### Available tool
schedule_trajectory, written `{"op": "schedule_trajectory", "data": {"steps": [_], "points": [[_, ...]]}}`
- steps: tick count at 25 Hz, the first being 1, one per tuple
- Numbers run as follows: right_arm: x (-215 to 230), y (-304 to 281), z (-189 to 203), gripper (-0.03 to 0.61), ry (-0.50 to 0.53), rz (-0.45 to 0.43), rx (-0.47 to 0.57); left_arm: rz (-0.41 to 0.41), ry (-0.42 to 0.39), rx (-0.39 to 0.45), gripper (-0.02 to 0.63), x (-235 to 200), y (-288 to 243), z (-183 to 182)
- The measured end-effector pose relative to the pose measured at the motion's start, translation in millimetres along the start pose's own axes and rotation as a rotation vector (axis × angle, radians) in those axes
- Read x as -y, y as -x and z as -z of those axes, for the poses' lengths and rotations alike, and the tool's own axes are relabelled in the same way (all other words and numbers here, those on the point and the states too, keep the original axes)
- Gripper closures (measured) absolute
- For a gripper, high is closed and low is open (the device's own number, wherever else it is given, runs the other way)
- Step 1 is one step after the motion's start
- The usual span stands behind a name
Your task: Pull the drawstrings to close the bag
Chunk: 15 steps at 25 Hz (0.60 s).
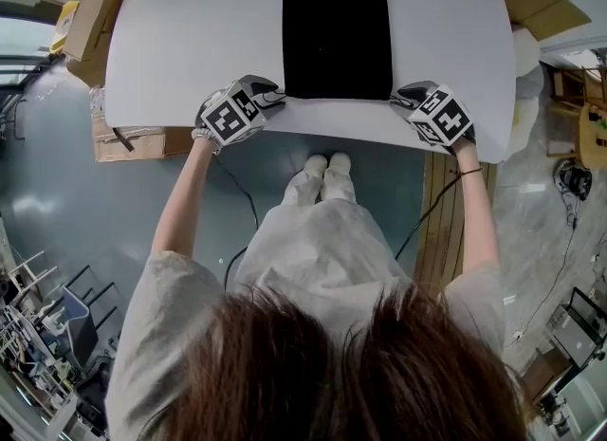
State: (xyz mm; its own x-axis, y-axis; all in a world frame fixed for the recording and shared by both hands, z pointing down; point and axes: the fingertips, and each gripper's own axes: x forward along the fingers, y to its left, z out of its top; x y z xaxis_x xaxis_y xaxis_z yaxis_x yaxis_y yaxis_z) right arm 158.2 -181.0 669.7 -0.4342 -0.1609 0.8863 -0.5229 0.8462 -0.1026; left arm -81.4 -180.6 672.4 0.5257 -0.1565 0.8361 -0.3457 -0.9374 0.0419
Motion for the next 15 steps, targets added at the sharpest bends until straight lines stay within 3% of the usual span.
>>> {"op": "schedule_trajectory", "data": {"steps": [7, 15], "points": [[4.0, -0.8, 0.5, 0.496, 0.016, 0.048, -0.008, 0.019, -0.024, -0.035, 0.586, 2.2, -1.3, 1.9], [4.5, 0.3, 1.6, 0.508, 0.019, 0.062, -0.014, 0.008, 0.013, -0.032, 0.594, 8.4, 0.2, 1.1]]}}
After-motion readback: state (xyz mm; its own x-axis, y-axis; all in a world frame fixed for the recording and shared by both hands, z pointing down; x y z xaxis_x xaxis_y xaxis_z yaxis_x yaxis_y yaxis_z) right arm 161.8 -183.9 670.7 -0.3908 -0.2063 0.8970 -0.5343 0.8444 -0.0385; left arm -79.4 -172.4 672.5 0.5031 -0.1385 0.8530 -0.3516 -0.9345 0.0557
